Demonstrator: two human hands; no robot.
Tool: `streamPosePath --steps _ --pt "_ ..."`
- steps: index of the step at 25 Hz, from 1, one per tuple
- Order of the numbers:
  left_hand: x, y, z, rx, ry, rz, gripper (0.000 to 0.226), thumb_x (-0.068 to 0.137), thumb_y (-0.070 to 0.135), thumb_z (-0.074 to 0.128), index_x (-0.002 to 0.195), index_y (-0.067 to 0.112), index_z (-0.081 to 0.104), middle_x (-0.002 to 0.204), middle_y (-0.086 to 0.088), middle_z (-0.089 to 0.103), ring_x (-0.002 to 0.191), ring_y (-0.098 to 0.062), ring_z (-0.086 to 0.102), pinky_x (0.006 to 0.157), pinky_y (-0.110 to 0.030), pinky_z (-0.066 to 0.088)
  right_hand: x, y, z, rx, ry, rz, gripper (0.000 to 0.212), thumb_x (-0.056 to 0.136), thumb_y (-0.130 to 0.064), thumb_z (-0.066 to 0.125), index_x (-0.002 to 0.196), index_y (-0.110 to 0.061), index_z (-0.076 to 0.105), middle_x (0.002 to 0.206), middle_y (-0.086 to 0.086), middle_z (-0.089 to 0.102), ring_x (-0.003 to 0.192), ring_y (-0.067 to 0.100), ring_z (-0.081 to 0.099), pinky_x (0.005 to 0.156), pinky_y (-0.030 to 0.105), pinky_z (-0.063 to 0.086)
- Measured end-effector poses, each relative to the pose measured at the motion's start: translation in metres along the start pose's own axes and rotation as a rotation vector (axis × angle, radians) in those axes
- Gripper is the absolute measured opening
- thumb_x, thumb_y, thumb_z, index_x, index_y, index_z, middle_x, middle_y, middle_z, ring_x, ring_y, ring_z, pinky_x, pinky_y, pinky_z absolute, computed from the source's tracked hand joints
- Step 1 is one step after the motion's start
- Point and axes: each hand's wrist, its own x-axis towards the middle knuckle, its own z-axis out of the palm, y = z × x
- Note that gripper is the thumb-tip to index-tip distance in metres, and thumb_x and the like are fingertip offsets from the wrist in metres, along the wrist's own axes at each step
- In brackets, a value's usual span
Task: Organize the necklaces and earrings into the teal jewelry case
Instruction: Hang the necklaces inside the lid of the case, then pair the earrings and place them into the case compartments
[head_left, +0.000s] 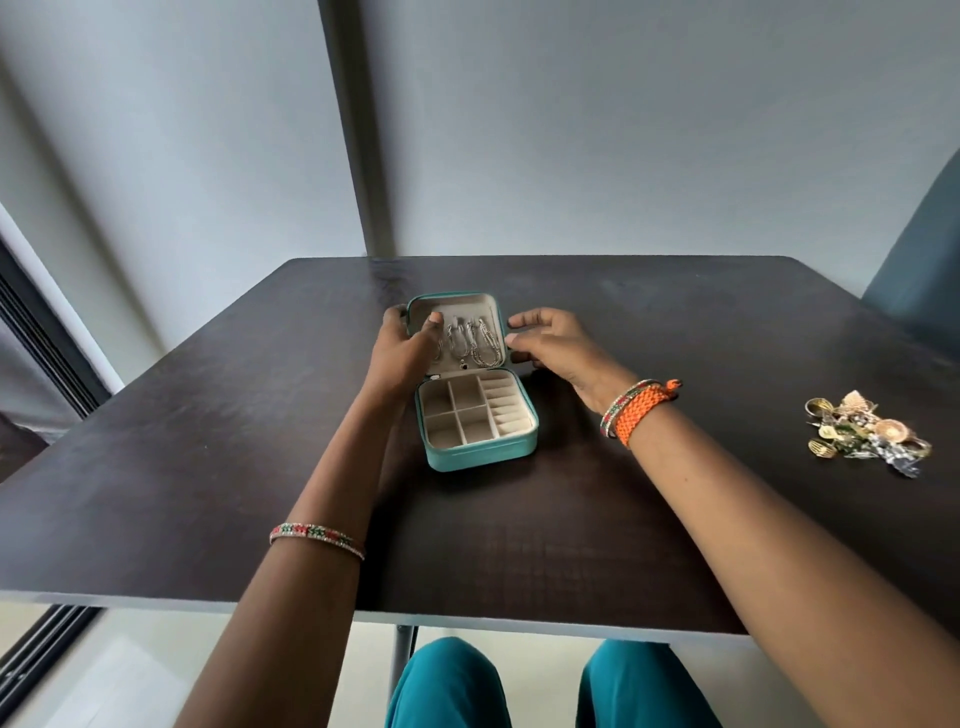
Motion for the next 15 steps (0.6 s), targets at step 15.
streamPosePath --steps 15 --pt "-0.116 0.094 0.118 0.597 -0.191 0.797 0.028 0.081 0.009 0.05 0.102 0.017 0.066 0.107 -0.006 0.069 0.104 -0.025 0.061 0.1 -0.031 0.036 -0.152 0.014 -0.175 -0.519 0.542 -0.209 0.026 0.081 -0.008 0.058 0.071 -0.03 0.069 0.077 -0.007 0.072 0.074 0.012 0.069 0.075 0.032 0.057"
